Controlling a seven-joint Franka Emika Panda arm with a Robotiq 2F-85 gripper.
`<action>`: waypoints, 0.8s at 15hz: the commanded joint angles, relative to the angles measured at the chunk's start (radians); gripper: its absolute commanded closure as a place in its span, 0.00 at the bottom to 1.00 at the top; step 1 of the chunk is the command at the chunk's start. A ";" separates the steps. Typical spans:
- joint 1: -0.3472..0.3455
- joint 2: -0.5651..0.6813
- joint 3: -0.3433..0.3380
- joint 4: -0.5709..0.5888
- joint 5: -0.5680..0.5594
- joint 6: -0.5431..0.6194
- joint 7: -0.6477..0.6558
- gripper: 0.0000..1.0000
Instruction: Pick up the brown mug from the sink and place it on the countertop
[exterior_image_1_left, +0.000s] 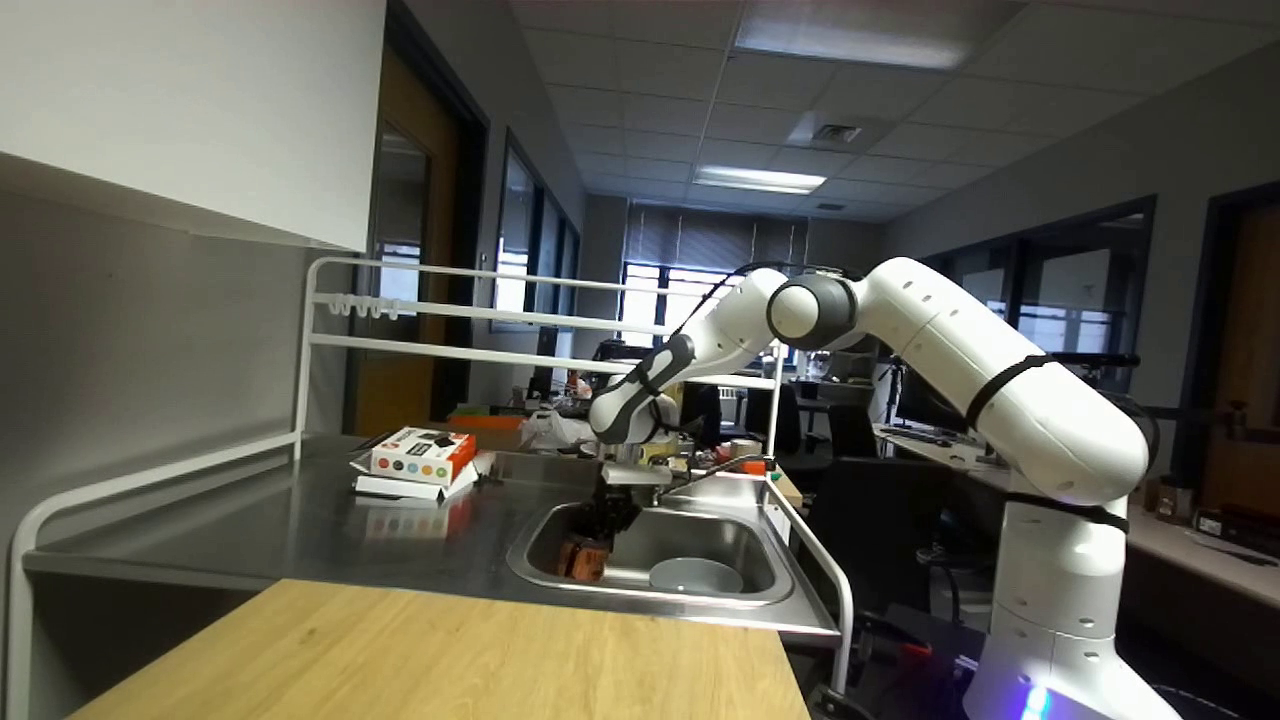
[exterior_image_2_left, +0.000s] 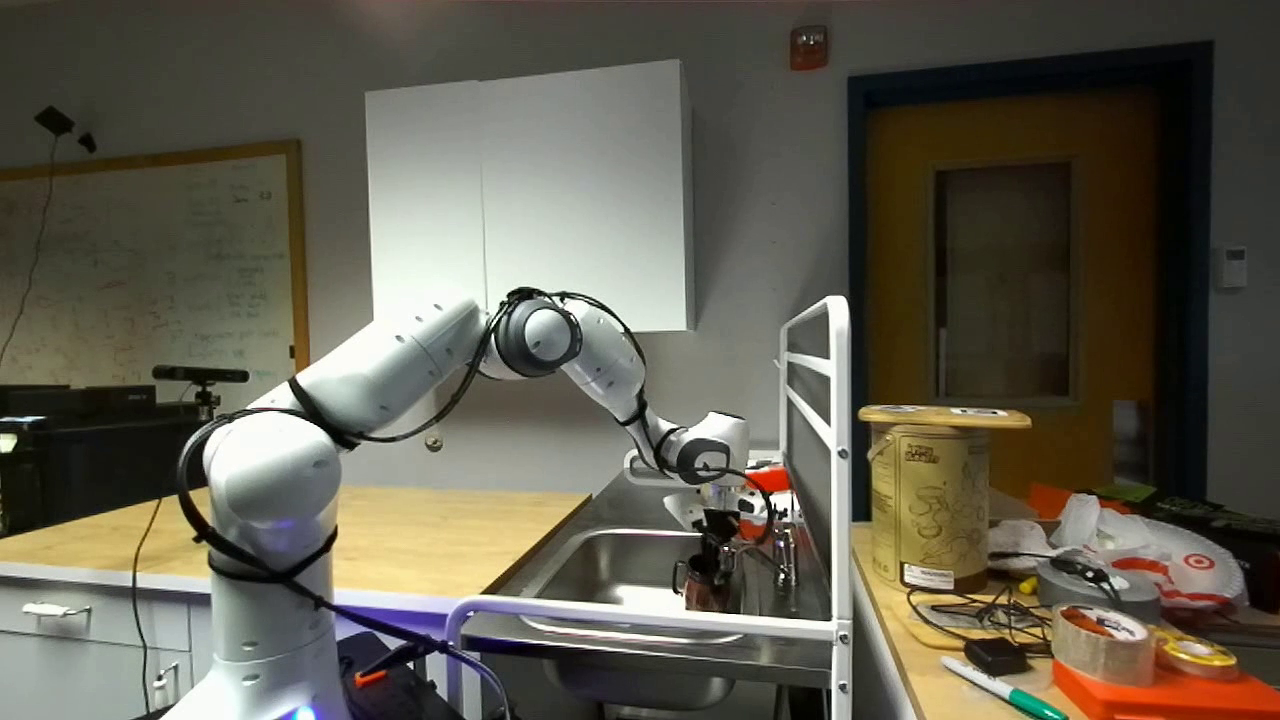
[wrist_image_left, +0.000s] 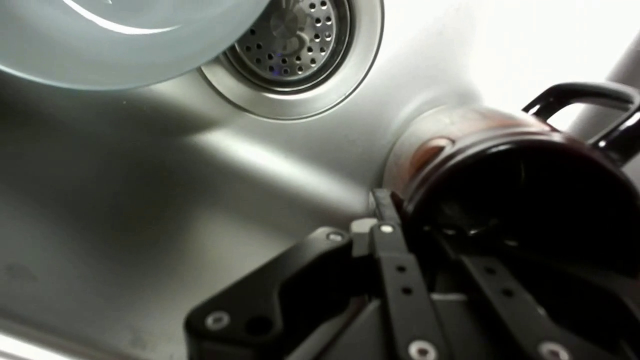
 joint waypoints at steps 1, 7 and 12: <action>0.024 -0.100 -0.010 -0.070 -0.019 -0.012 0.067 0.95; 0.112 -0.289 -0.083 -0.245 -0.094 -0.005 0.223 0.95; 0.159 -0.467 -0.111 -0.426 -0.175 -0.025 0.334 0.95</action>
